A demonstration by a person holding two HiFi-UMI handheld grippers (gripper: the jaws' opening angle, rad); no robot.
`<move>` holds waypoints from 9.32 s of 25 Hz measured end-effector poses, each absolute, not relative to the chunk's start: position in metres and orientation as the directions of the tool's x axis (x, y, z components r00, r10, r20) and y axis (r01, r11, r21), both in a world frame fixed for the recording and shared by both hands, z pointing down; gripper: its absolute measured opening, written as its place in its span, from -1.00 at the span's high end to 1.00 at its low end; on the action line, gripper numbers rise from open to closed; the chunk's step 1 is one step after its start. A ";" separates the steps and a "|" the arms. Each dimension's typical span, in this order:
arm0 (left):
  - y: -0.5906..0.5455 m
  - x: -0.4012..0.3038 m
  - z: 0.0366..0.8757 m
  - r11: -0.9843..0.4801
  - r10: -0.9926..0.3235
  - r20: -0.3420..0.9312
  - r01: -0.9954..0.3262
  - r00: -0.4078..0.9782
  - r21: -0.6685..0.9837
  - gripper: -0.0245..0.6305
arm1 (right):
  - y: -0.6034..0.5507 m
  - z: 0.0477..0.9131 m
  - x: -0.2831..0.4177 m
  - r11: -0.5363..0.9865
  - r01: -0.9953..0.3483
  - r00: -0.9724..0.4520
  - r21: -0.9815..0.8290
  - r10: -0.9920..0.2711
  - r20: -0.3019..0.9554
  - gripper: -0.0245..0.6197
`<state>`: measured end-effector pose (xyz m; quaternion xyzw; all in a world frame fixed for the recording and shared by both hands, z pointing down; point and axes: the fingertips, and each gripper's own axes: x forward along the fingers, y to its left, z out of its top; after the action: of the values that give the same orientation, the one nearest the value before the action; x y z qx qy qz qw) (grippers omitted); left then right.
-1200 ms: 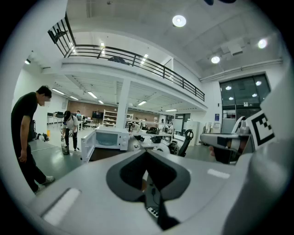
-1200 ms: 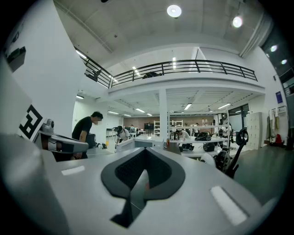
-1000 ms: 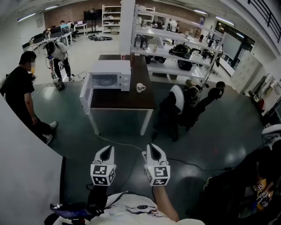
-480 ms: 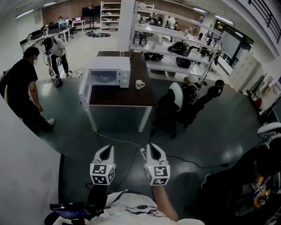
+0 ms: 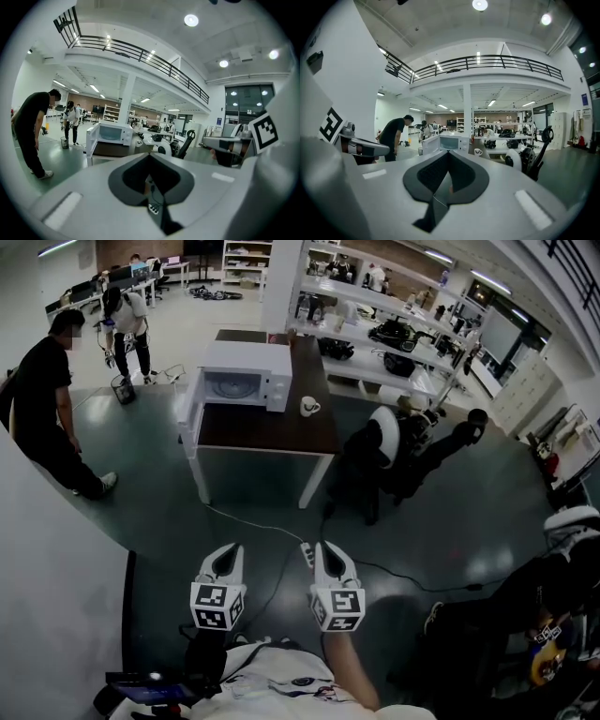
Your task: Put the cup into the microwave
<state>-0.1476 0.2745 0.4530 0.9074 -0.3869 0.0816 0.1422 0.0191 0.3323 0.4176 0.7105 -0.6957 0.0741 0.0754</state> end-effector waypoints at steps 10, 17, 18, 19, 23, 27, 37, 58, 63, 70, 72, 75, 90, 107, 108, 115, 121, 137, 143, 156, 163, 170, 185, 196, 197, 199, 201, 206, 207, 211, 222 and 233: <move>0.282 -0.168 0.473 -0.687 -0.615 0.307 -0.685 0.726 0.243 0.93 | 0.339 0.444 -0.015 -0.009 -1.000 0.007 -0.005 -0.954 0.301 0.92; 0.259 -0.151 0.482 -0.673 -0.620 0.324 -0.696 0.715 0.249 0.93 | 0.311 0.455 0.000 0.005 -1.000 -0.014 -0.028 -0.949 0.315 0.92; 0.251 -0.148 0.482 -0.670 -0.628 0.321 -0.702 0.709 0.241 0.93 | 0.301 0.457 0.004 0.011 -0.999 -0.021 -0.032 -0.951 0.308 0.92; 0.242 -0.145 0.481 -0.666 -0.636 0.318 -0.708 0.703 0.233 0.93 | 0.290 0.457 0.008 0.016 -0.999 -0.026 -0.037 -0.954 0.299 0.92; 0.216 -0.133 0.457 -0.644 -0.685 0.280 -0.739 0.672 0.198 0.93 | 0.257 0.436 0.020 0.057 -0.998 -0.064 -0.035 -0.968 0.242 0.92; 0.190 -0.121 0.431 -0.614 -0.739 0.224 -0.772 0.635 0.164 0.93 | 0.229 0.423 0.033 0.096 -0.994 -0.104 -0.045 -0.972 0.213 0.92; 0.158 -0.084 0.428 -0.617 -0.734 0.245 -0.773 0.634 0.151 0.93 | 0.196 0.428 0.060 0.147 -0.986 -0.161 -0.080 -0.964 0.212 0.92; 0.041 -0.072 0.431 -0.666 -0.670 0.243 -0.713 0.701 0.220 0.93 | 0.087 0.420 0.061 0.076 -0.996 -0.084 -0.044 -0.965 0.247 0.92; 0.014 -0.075 0.437 -0.682 -0.643 0.247 -0.688 0.725 0.247 0.93 | 0.065 0.425 0.054 0.053 -0.998 -0.060 -0.033 -0.961 0.269 0.92; -0.003 -0.078 0.458 -0.681 -0.610 0.283 -0.672 0.741 0.292 0.93 | 0.052 0.439 0.051 0.030 -0.999 -0.034 -0.019 -0.947 0.319 0.92; -0.004 -0.075 0.466 -0.679 -0.600 0.299 -0.670 0.742 0.301 0.93 | 0.050 0.446 0.053 0.025 -0.999 -0.032 -0.025 -0.941 0.336 0.92; -0.014 -0.065 0.476 -0.681 -0.588 0.319 -0.668 0.743 0.301 0.93 | 0.037 0.456 0.063 0.017 -0.999 -0.029 -0.038 -0.937 0.349 0.92; -0.162 0.025 0.455 -0.645 -0.684 0.295 -0.742 0.667 0.182 0.93 | -0.134 0.442 0.152 0.144 -0.985 -0.161 -0.094 -0.966 0.202 0.92; -0.221 0.079 0.492 -0.644 -0.656 0.385 -0.748 0.649 0.162 0.93 | -0.184 0.482 0.189 0.184 -0.970 -0.223 -0.156 -0.931 0.289 0.92; -0.220 0.080 0.500 -0.638 -0.642 0.409 -0.748 0.649 0.186 0.93 | -0.183 0.489 0.189 0.182 -0.969 -0.227 -0.167 -0.923 0.311 0.92; -0.214 0.082 0.562 -0.598 -0.537 0.585 -0.763 0.608 0.244 0.93 | -0.180 0.549 0.201 0.145 -0.964 -0.236 -0.223 -0.855 0.462 0.92; -0.219 0.095 0.617 -0.592 -0.442 0.678 -0.759 0.586 0.270 0.93 | -0.191 0.604 0.216 0.120 -0.960 -0.246 -0.252 -0.792 0.559 0.92; -0.220 0.120 0.688 -0.585 -0.316 0.778 -0.757 0.544 0.292 0.93 | -0.241 0.683 0.272 0.008 -0.970 -0.172 -0.243 -0.732 0.660 0.68; -0.216 0.129 0.700 -0.597 -0.288 0.783 -0.743 0.551 0.303 0.93 | -0.262 0.711 0.300 -0.068 -0.968 -0.121 -0.241 -0.715 0.689 0.15; -0.209 0.113 0.706 -0.570 -0.278 0.798 -0.760 0.535 0.311 0.93 | -0.315 0.716 0.320 -0.124 -0.969 -0.044 -0.215 -0.769 0.638 -0.36; -0.210 0.094 0.710 -0.551 -0.287 0.807 -0.778 0.517 0.302 0.93 | -0.336 0.726 0.326 -0.160 -0.973 0.017 -0.168 -0.772 0.635 -0.43; -0.209 0.074 0.714 -0.535 -0.295 0.815 -0.793 0.499 0.292 0.93 | -0.344 0.733 0.334 -0.175 -0.978 0.065 -0.111 -0.768 0.637 -0.36; -0.214 0.066 0.681 -0.538 -0.364 0.762 -0.789 0.536 0.298 0.93 | -0.277 0.661 0.281 -0.013 -0.996 -0.035 -0.085 -0.837 0.547 -0.35; -0.239 0.042 0.623 -0.505 -0.497 0.671 -0.812 0.550 0.291 0.93 | -0.243 0.586 0.206 0.076 -0.989 -0.130 -0.127 -0.860 0.494 -0.35; -0.242 0.038 0.617 -0.499 -0.513 0.661 -0.817 0.548 0.290 0.93 | -0.243 0.582 0.198 0.086 -0.987 -0.142 -0.136 -0.860 0.490 -0.35; -0.249 0.031 0.606 -0.489 -0.543 0.640 -0.824 0.544 0.286 0.93 | -0.243 0.575 0.184 0.103 -0.984 -0.164 -0.149 -0.858 0.488 -0.35; -0.256 0.023 0.596 -0.476 -0.573 0.619 -0.833 0.537 0.282 0.93 | -0.245 0.566 0.173 0.124 -0.980 -0.184 -0.153 -0.856 0.482 -0.35; -0.272 0.006 0.567 -0.453 -0.637 0.566 -0.848 0.523 0.274 0.93 | -0.253 0.538 0.143 0.195 -0.971 -0.237 -0.137 -0.854 0.464 -0.35; -0.275 0.003 0.562 -0.450 -0.649 0.555 -0.851 0.520 0.272 0.93 | -0.256 0.532 0.137 0.207 -0.969 -0.248 -0.137 -0.856 0.455 -0.35; -0.284 -0.008 0.550 -0.431 -0.679 0.531 -0.861 0.507 0.271 0.93 | -0.265 0.521 0.116 0.254 -0.958 -0.288 -0.135 -0.852 0.438 -0.35; -0.299 -0.043 0.562 -0.377 -0.689 0.553 -0.883 0.469 0.280 0.93 | -0.292 0.536 0.063 0.348 -0.924 -0.382 -0.159 -0.817 0.433 -0.35; -0.318 -0.056 0.618 -0.352 -0.618 0.646 -0.893 0.448 0.282 0.93 | -0.329 0.594 0.027 0.408 -0.896 -0.439 -0.177 -0.746 0.501 -0.35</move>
<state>-0.0562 -0.3179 0.6182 0.7919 -0.4768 0.2208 0.3111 0.0266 -0.3288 0.5942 0.5000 -0.8208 0.2141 0.1747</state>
